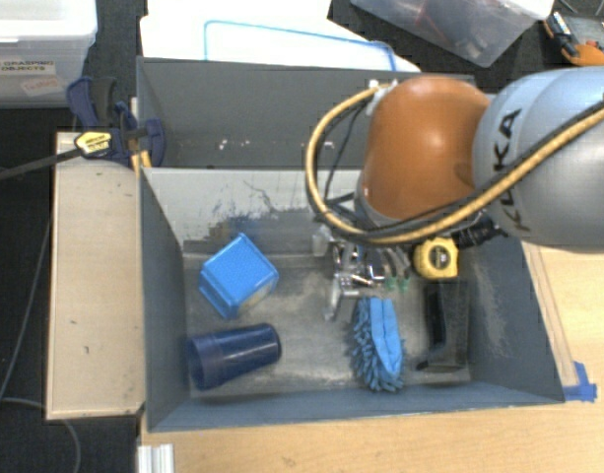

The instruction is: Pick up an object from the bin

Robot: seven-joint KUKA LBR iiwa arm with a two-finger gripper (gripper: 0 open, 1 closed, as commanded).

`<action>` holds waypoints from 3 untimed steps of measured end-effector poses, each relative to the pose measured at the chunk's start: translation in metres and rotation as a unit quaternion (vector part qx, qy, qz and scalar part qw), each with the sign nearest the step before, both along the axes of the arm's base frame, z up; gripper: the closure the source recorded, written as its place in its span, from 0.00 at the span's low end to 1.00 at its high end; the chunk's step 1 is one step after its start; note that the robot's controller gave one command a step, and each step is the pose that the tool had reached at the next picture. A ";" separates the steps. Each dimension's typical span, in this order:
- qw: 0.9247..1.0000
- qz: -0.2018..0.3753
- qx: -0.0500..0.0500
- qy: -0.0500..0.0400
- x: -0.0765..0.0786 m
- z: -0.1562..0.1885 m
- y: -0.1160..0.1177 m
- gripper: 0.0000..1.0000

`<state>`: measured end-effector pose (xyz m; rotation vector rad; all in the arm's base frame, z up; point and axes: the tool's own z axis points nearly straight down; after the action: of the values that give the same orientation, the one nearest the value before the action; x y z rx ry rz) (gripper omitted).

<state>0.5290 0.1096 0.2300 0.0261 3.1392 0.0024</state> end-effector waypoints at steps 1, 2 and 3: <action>1.000 0.000 0.000 0.000 0.000 0.000 0.000 0.00; 1.000 0.030 0.000 0.002 -0.047 -0.058 -0.028 0.00; 0.991 -0.131 0.002 -0.009 -0.002 -0.073 -0.077 0.00</action>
Offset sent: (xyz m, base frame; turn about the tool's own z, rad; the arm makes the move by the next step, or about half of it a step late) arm -0.0464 -0.0272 -0.0569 -0.0606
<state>0.5273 0.0325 0.1567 0.4338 3.0919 0.0084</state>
